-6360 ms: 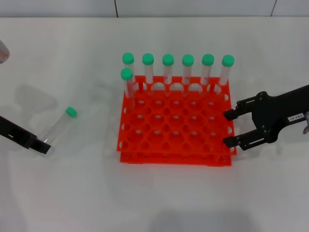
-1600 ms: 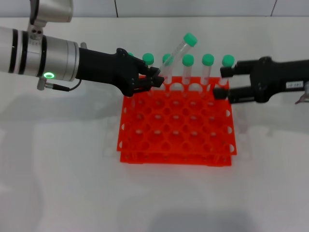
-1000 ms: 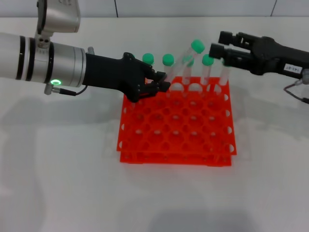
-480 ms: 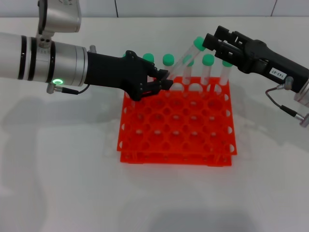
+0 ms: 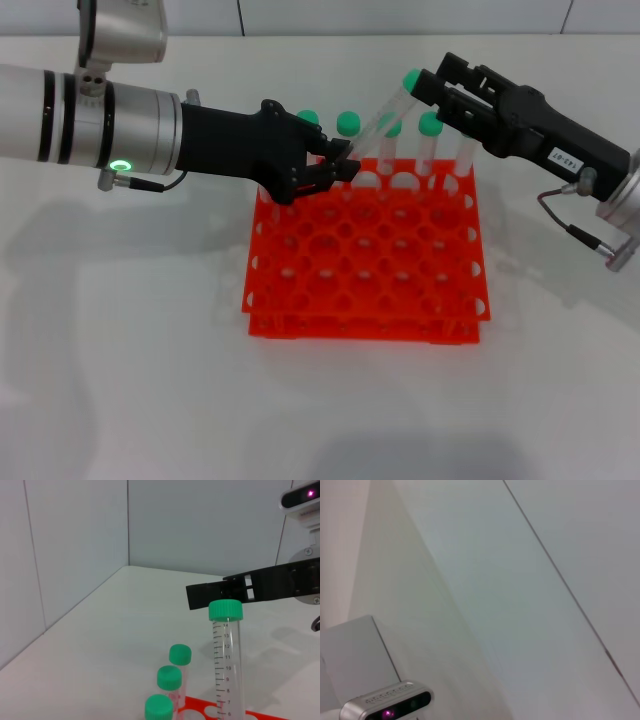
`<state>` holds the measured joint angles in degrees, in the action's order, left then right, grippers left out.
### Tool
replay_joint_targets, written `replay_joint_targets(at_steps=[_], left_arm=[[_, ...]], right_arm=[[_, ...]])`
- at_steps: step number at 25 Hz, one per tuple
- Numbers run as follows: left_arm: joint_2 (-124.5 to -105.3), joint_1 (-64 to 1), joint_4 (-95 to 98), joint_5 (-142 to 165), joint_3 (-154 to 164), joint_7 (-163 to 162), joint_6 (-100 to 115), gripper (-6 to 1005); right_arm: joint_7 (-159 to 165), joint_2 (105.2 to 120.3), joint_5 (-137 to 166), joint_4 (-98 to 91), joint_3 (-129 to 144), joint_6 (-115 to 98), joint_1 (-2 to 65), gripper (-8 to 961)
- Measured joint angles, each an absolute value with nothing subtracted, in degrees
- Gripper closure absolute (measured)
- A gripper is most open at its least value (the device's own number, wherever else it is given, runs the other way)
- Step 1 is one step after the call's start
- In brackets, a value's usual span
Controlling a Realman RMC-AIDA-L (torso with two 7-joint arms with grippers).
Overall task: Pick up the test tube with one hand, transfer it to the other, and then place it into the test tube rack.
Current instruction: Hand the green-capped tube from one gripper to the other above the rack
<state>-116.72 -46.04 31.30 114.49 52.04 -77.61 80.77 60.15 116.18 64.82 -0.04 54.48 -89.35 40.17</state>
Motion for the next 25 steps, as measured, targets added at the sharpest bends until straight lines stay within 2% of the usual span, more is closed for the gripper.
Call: replay_joint_targets(at_steps=[25], left_arm=[[-117.37, -47.0, 31.0, 114.7, 52.3, -78.0, 79.3, 804]], right_arm=[[57.1, 116.18, 66.4, 3.4, 54.5, -89.8, 43.3, 328]])
